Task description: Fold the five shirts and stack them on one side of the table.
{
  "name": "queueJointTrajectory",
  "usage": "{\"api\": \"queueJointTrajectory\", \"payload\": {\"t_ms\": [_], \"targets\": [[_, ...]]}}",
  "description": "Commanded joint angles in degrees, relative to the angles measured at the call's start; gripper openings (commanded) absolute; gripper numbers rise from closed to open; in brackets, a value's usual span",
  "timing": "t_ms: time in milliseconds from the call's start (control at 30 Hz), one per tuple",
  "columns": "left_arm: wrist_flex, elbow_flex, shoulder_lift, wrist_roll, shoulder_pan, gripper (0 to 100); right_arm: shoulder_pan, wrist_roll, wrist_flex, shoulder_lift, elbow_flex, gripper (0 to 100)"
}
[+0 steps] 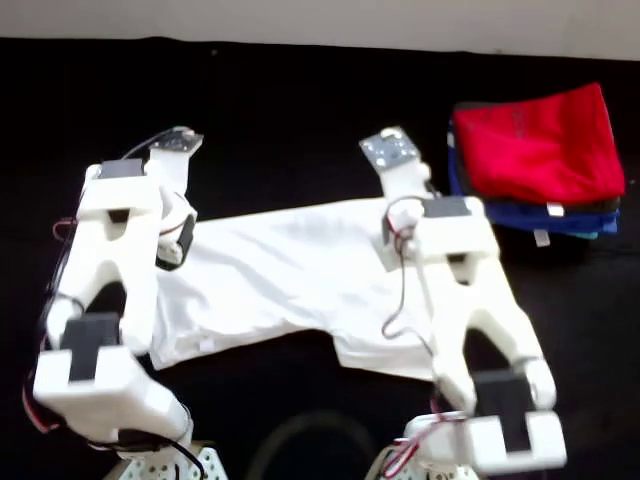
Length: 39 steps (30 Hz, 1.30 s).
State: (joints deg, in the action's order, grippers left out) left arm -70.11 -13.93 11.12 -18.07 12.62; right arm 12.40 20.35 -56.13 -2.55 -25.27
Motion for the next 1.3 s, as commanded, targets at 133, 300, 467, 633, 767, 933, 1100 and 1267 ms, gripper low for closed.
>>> {"api": "queueJointTrajectory", "payload": {"t_ms": [133, 300, 467, 633, 767, 933, 1100, 1267], "targets": [[-6.24, 22.99, 19.82, 0.53, 4.88, 1, -0.04, -0.62, 2.07, 23.16, 21.49, 0.6], [-16.0, 46.9, 34.59, 0.53, 6.2, 1, 0.04, -0.62, 1.89, 36.97, 36.97, 0.6], [-22.68, 75.12, 50.86, 0.35, 6.37, 1, 0.31, -0.62, -2.15, 47.6, 54.2, 0.6], [-25.23, 97.8, 63.87, 0.35, 6.46, 1, 0.31, -0.62, -8.92, 57.45, 72.57, 0.6], [-31.21, 108.62, 67.3, 0.62, 5.76, 1, 0.31, -0.62, -18.59, 62.11, 85.76, 0.6], [-31.65, 107.74, 64.48, 0.7, 5.14, 1, 0.31, -0.79, -26.33, 64.75, 100.09, 0.6], [-31.74, 100.88, 57.89, 0.7, 4.97, 1, 0.31, -0.79, -30.11, 66.68, 107.91, 0.6], [-31.82, 88.13, 45.32, 2.29, 5.05, 1, 0.92, -0.88, -35.65, 66.77, 116.09, 0.6]]}}
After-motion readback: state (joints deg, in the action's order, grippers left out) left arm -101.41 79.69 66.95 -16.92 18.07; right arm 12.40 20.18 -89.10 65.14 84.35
